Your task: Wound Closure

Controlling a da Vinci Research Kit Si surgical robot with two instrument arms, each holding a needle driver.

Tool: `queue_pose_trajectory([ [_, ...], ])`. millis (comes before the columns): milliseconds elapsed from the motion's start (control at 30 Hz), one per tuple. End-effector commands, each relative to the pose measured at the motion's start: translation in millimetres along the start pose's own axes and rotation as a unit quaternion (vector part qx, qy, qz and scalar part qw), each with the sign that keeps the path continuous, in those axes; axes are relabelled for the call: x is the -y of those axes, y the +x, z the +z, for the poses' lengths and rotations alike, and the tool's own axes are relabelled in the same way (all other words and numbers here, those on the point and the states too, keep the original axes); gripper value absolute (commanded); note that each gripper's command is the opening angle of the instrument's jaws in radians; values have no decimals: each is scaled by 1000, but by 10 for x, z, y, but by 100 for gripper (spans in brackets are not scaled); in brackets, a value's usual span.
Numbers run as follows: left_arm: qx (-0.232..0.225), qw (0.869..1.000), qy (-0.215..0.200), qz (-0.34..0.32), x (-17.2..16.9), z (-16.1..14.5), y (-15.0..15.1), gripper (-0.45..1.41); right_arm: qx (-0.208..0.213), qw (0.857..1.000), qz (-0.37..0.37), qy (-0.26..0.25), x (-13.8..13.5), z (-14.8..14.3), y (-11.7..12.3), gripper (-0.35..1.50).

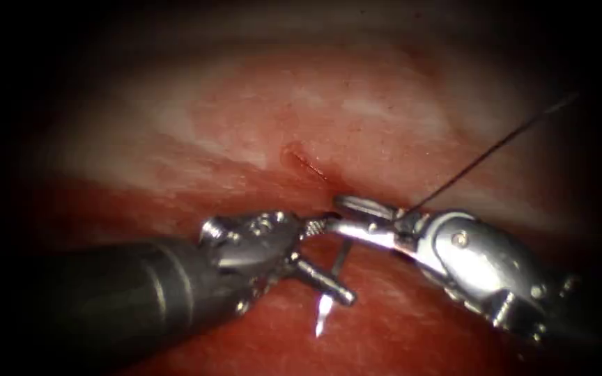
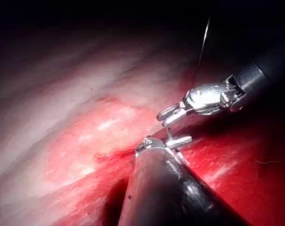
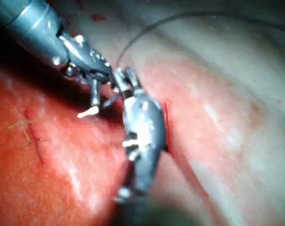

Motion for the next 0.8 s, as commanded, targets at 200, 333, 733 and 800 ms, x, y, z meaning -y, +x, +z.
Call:
queue_pose_trajectory([
  [200,3,999,5,43,5,2,-3,140,9,999,-44,-15,-7,5,-7,-35],
  [333,19,994,41,97,6,-5,-2,138,22,997,-60,-33,-16,3,-10,-35],
  [733,28,986,72,147,77,-33,-6,106,52,992,-73,-91,-94,40,-33,-35],
  [800,28,986,70,148,89,-36,-5,106,54,991,-77,-96,-101,46,-39,-35],
])
